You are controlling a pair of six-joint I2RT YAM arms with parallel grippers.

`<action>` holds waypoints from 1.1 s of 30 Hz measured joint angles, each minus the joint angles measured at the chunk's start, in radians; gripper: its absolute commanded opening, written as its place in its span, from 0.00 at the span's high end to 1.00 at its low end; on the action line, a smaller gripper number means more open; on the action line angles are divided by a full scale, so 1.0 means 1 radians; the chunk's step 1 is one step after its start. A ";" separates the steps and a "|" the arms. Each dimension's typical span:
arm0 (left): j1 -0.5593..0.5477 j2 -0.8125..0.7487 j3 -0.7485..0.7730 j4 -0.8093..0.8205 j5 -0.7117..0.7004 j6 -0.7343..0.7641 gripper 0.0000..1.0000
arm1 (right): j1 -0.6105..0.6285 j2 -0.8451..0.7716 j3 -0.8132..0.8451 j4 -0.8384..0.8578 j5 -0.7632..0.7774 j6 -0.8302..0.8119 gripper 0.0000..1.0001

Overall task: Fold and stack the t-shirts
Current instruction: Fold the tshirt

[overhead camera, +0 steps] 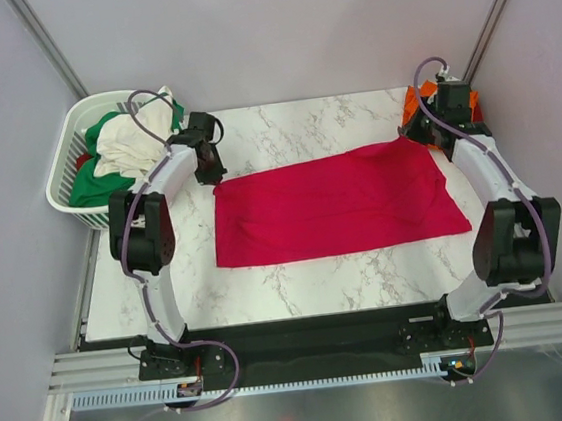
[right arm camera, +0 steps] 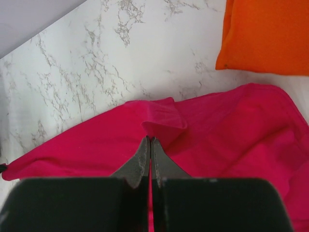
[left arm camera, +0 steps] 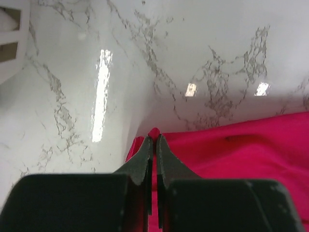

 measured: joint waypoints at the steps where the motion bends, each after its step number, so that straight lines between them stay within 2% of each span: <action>1: -0.005 -0.025 -0.024 -0.003 0.000 0.000 0.98 | 0.002 -0.062 -0.049 -0.001 0.012 0.008 1.00; 12: -0.040 -0.227 -0.254 -0.011 -0.003 -0.001 0.98 | -0.003 -0.319 -0.239 -0.088 0.177 0.031 1.00; 18: -0.040 -0.308 -0.346 -0.019 -0.026 -0.002 0.98 | -0.048 -0.431 -0.330 -0.138 0.248 0.066 1.00; 27: -0.048 -0.360 -0.386 -0.024 -0.054 -0.001 0.98 | -0.170 -0.571 -0.426 -0.192 0.294 0.152 1.00; 33: -0.094 -0.359 -0.394 -0.029 -0.092 -0.001 0.98 | -0.256 -0.650 -0.447 -0.219 0.293 0.187 1.00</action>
